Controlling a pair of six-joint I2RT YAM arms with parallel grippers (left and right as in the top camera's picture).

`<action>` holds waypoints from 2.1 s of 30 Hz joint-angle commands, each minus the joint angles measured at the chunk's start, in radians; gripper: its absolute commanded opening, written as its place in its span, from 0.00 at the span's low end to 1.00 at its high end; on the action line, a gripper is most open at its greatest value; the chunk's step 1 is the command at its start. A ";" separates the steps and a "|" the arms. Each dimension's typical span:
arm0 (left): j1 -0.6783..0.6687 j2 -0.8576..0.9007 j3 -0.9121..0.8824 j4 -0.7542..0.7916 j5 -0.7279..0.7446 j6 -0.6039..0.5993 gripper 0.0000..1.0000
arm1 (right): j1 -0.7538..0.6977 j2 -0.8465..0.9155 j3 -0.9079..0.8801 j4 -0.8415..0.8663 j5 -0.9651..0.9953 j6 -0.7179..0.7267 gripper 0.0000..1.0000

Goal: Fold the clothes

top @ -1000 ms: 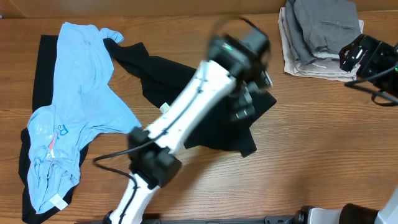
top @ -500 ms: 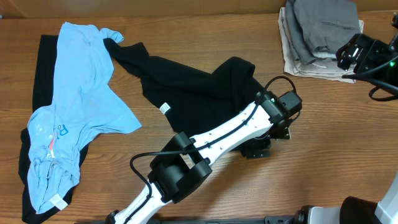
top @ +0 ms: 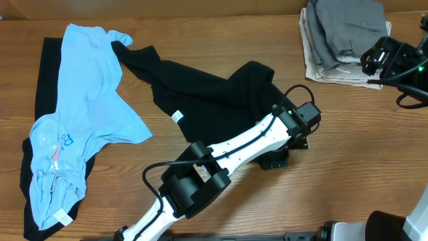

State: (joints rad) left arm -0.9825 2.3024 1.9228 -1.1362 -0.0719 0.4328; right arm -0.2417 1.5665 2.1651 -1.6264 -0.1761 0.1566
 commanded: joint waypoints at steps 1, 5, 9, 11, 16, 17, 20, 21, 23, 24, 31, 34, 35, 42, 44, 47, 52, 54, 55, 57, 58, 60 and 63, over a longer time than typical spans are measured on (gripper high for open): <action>-0.020 0.000 -0.015 -0.003 0.022 0.043 0.84 | -0.003 -0.001 0.000 -0.004 -0.001 -0.005 1.00; -0.043 0.000 -0.018 -0.004 0.019 0.077 0.65 | -0.003 -0.001 0.000 -0.010 0.000 -0.009 1.00; -0.066 0.000 -0.035 -0.011 0.008 0.126 0.38 | -0.003 -0.001 0.000 -0.023 0.000 -0.030 1.00; -0.066 0.000 -0.045 -0.011 0.005 0.125 0.41 | -0.003 -0.001 0.000 -0.030 0.000 -0.035 1.00; -0.055 0.002 -0.058 0.013 -0.013 0.098 0.47 | -0.003 -0.001 0.000 -0.037 0.000 -0.035 1.00; -0.051 0.006 -0.058 0.015 -0.014 0.091 0.48 | -0.003 -0.001 0.000 -0.037 0.000 -0.035 1.00; -0.050 0.015 -0.058 0.016 -0.014 0.091 0.41 | -0.003 -0.001 0.000 -0.037 0.000 -0.035 1.00; -0.050 0.018 -0.058 0.016 -0.014 0.091 0.36 | -0.003 -0.001 0.000 -0.037 0.000 -0.035 1.00; -0.050 0.026 -0.058 0.016 -0.020 0.091 0.24 | -0.003 -0.001 0.000 -0.037 0.000 -0.035 1.00; -0.050 0.026 -0.058 0.016 -0.026 0.090 0.20 | -0.003 -0.001 0.000 -0.037 0.000 -0.035 1.00; -0.053 0.027 -0.058 0.024 -0.032 0.090 0.04 | -0.003 -0.001 0.000 -0.040 0.000 -0.055 1.00; -0.053 0.027 -0.056 0.027 -0.039 0.086 0.04 | -0.003 -0.001 0.000 -0.045 0.000 -0.057 1.00; -0.053 0.025 -0.048 0.026 -0.061 0.053 0.04 | -0.003 -0.001 0.000 -0.045 0.000 -0.058 1.00; 0.054 -0.007 0.288 -0.156 -0.197 -0.174 0.04 | -0.003 -0.001 0.000 -0.044 -0.021 -0.060 1.00; 0.106 -0.021 0.418 -0.206 -0.197 -0.231 0.04 | -0.001 0.000 -0.001 -0.044 -0.048 -0.060 1.00; 0.179 -0.035 0.617 -0.274 -0.198 -0.278 0.04 | 0.000 0.000 -0.012 -0.033 -0.066 -0.060 0.99; 0.290 -0.055 0.955 -0.315 -0.196 -0.399 0.04 | 0.002 0.000 -0.087 0.027 -0.127 -0.061 0.96; 0.319 -0.063 1.046 -0.314 -0.196 -0.415 0.04 | 0.015 0.000 -0.136 0.063 -0.145 -0.061 0.95; 0.332 -0.068 1.089 -0.314 -0.193 -0.414 0.04 | 0.025 0.000 -0.161 0.082 -0.153 -0.061 0.95; 0.350 -0.074 1.152 -0.309 -0.193 -0.414 0.04 | 0.055 0.000 -0.219 0.130 -0.167 -0.061 0.95; 0.356 -0.076 1.172 -0.307 -0.193 -0.414 0.04 | 0.076 0.000 -0.254 0.161 -0.167 -0.061 0.96; 0.362 -0.077 1.209 -0.296 -0.197 -0.410 0.04 | 0.132 0.000 -0.337 0.235 -0.170 -0.061 0.95; 0.365 -0.080 1.217 -0.252 -0.228 -0.409 0.04 | 0.227 0.000 -0.468 0.354 -0.170 -0.061 0.95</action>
State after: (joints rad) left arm -0.6216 2.2314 3.1176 -1.4254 -0.2680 0.0494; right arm -0.1001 1.5684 1.8042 -1.3499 -0.3244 0.1043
